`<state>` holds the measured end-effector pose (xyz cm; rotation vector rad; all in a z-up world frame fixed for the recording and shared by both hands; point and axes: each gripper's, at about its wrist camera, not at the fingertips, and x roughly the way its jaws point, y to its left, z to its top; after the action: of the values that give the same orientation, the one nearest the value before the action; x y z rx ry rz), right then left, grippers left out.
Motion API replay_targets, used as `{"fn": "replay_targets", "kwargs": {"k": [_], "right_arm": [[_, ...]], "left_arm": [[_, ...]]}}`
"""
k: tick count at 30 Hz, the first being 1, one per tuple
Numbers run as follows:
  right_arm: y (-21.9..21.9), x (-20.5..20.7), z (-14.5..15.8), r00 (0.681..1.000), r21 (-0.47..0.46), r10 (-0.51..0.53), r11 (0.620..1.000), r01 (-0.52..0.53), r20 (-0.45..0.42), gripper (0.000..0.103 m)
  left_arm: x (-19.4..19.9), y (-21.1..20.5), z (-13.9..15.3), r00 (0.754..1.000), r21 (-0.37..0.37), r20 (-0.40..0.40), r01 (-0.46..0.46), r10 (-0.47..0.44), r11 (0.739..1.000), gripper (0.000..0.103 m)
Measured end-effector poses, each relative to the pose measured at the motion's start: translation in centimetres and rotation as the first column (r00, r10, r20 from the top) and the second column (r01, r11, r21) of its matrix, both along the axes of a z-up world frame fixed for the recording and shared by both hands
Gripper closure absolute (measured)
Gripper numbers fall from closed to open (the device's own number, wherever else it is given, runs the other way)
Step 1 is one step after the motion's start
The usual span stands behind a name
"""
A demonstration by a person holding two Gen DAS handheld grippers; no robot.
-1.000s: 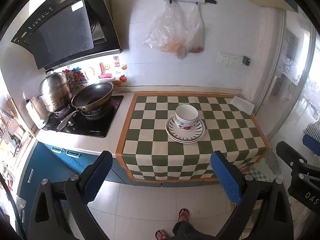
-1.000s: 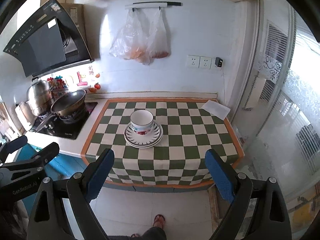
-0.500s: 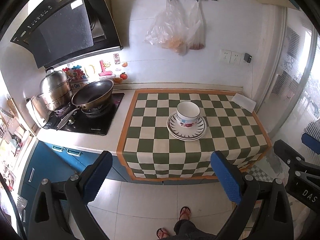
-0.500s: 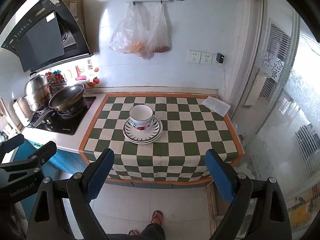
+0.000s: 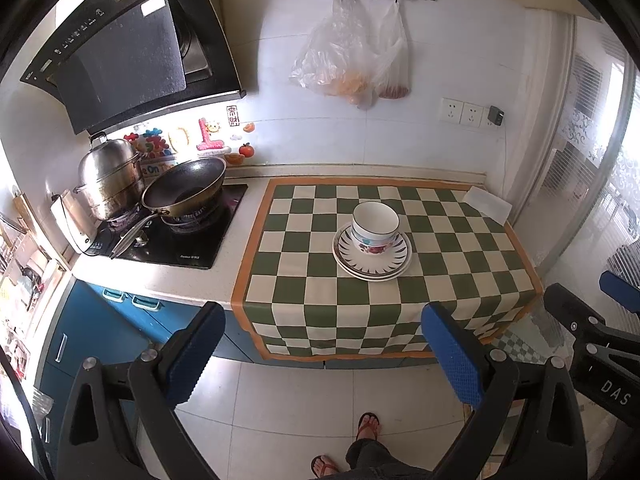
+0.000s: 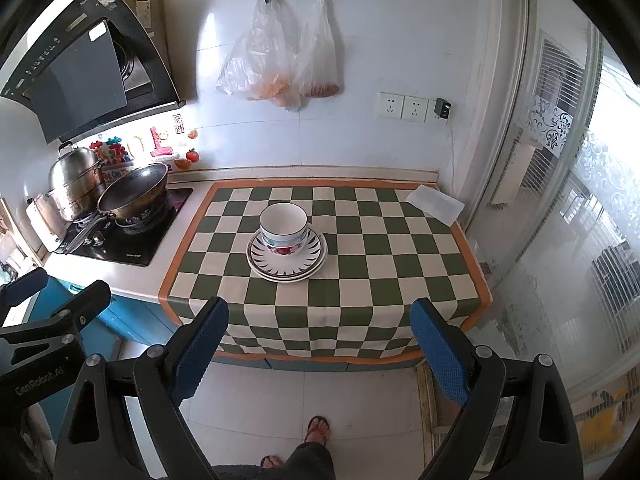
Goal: Organize plates and bowls
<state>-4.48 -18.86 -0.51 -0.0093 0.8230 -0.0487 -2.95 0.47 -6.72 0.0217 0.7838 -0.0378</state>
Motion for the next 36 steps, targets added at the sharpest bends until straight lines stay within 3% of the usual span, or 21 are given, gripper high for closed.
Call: {"fn": "replay_targets", "kwargs": {"k": [36], "right_arm": [[-0.6,-1.0,0.3,1.000,0.016,-0.021,1.000,0.021,0.008,0.009]], "left_arm": [[-0.4,-0.8,1.0,1.000,0.004,0.014,0.018,-0.018,1.000,0.002]]}}
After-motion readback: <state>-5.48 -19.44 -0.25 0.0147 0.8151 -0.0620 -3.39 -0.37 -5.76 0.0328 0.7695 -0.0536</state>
